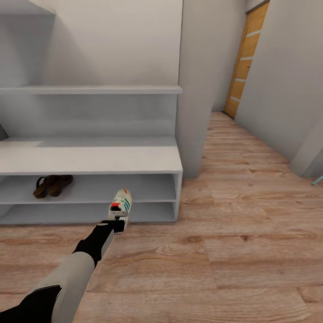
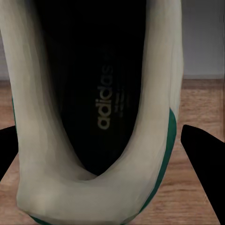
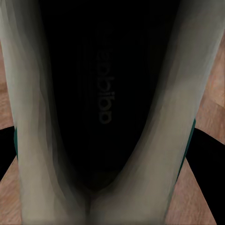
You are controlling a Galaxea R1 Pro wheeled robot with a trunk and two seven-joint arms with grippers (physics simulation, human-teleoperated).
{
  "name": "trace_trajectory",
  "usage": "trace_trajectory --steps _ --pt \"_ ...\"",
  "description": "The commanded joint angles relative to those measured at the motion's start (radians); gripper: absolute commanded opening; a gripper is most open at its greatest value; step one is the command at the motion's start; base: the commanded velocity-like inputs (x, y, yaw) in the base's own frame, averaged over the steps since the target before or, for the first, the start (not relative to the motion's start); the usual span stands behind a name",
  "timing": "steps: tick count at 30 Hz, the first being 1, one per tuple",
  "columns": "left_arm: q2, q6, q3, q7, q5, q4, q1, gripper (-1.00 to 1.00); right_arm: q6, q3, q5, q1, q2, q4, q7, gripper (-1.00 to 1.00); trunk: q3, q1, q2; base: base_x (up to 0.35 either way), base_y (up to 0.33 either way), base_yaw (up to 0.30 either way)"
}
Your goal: Pick up the two gym shoes and the two sandals from the corridor floor and place them onto the hallstand (shoe rack) in the corridor, making sure they are on the rack and not on the floor. Arrange them so the two gym shoes are next to each other and the two sandals are next to each other.
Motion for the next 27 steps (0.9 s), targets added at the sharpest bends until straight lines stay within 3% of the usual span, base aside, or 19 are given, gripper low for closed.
trace_trajectory --steps 1,19,27 --pt "-0.001 0.005 0.006 -0.001 -0.009 -0.002 0.000 -1.00 -0.006 0.002 -0.010 -0.001 0.000 0.001 0.000 -1.00 -0.001 0.000 0.000 0.286 -0.201 0.000" --pt "-0.001 0.004 0.009 -0.001 -0.009 -0.002 -0.001 -1.00 -0.006 0.002 -0.010 -0.001 0.000 0.000 0.000 -1.00 -0.001 0.000 0.000 0.287 -0.202 0.000" --pt "0.000 0.004 0.012 -0.001 -0.009 -0.003 -0.001 -1.00 -0.006 0.002 -0.010 -0.001 0.000 0.001 0.000 -1.00 -0.001 0.000 0.000 0.304 -0.046 0.000"
